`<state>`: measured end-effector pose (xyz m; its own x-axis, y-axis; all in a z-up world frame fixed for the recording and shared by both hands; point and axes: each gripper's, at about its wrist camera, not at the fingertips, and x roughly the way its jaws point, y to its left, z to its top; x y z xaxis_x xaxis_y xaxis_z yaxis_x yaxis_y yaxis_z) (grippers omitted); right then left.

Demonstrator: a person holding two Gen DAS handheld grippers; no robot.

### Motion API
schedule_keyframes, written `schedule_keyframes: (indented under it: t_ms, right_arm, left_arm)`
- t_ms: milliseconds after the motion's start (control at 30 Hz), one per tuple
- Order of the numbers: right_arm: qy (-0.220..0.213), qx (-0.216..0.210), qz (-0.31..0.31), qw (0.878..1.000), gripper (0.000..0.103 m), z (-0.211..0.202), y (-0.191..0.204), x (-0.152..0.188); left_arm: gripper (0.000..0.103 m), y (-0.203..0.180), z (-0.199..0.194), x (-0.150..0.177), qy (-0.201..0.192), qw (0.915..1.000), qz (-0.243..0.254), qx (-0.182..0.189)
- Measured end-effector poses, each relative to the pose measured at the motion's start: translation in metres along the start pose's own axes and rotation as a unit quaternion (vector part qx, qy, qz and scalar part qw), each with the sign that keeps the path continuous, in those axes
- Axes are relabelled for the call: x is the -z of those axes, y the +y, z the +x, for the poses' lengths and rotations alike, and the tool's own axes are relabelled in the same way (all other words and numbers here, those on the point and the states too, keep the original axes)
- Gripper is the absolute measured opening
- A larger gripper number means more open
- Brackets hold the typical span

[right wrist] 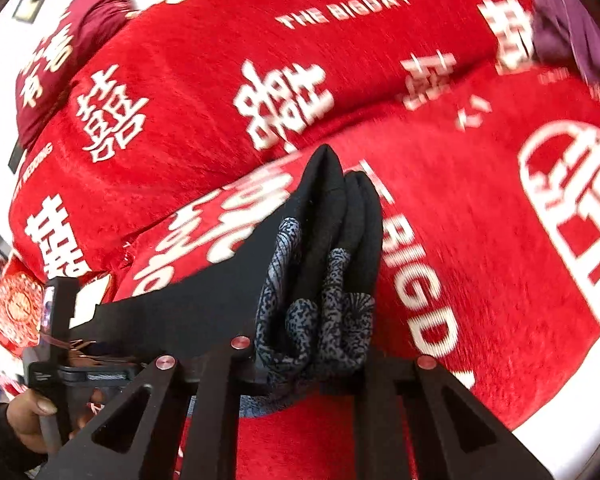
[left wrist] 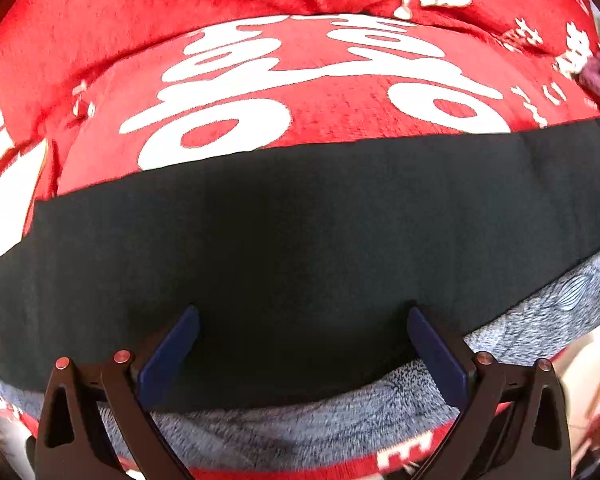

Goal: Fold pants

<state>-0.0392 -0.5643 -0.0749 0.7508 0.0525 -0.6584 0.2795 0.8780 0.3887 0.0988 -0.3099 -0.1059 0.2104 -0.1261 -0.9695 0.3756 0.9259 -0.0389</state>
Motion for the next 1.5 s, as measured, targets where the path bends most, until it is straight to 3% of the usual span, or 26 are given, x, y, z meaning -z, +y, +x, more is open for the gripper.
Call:
schedule_keyframes:
  t_ms: [100, 200, 233, 300, 400, 567, 767, 1100, 1267, 1500]
  right_arm:
    - [-0.008, 0.018, -0.045, 0.999, 0.015, -0.011, 0.027, -0.007]
    - [-0.009, 0.036, -0.082, 0.996, 0.015, -0.015, 0.05, -0.01]
    - [-0.008, 0.039, -0.09, 0.995, 0.015, -0.016, 0.057, -0.01]
    - [-0.008, 0.042, -0.101, 0.994, 0.015, -0.017, 0.069, -0.012]
    - [-0.013, 0.044, -0.12, 0.992, 0.015, -0.022, 0.088, -0.014]
    - [-0.02, 0.049, -0.184, 0.981, 0.015, -0.024, 0.133, -0.008]
    - [-0.016, 0.046, -0.248, 0.968, 0.015, -0.012, 0.188, 0.006]
    - [0.004, 0.044, -0.368, 0.929, 0.015, 0.021, 0.287, 0.05]
    - [0.02, 0.035, -0.412, 0.91, 0.015, 0.053, 0.335, 0.079]
    - [0.076, 0.026, -0.492, 0.867, 0.015, 0.109, 0.386, 0.154]
  left_arm:
    - [0.103, 0.017, -0.013, -0.002, -0.02, 0.9989, -0.041, 0.006]
    - [0.103, 0.017, 0.01, 0.0, 0.023, 0.9991, -0.036, -0.008]
    - [0.103, 0.012, 0.011, 0.002, 0.0, 0.9996, -0.02, -0.021]
    - [0.103, 0.006, 0.009, 0.002, -0.007, 0.9994, -0.001, -0.035]
    - [0.103, 0.016, 0.004, -0.001, 0.01, 0.9998, -0.017, -0.009]
    - [0.103, 0.035, -0.015, 0.006, -0.03, 0.9992, -0.008, -0.027]
    - [0.103, 0.072, -0.021, 0.012, -0.045, 0.9984, -0.023, -0.024]
    - [0.103, 0.165, -0.023, 0.027, -0.05, 0.9949, -0.086, -0.015]
    - [0.103, 0.237, -0.024, 0.043, -0.048, 0.9861, -0.159, -0.007]
    - [0.103, 0.295, -0.025, 0.062, -0.05, 0.977, -0.207, -0.008]
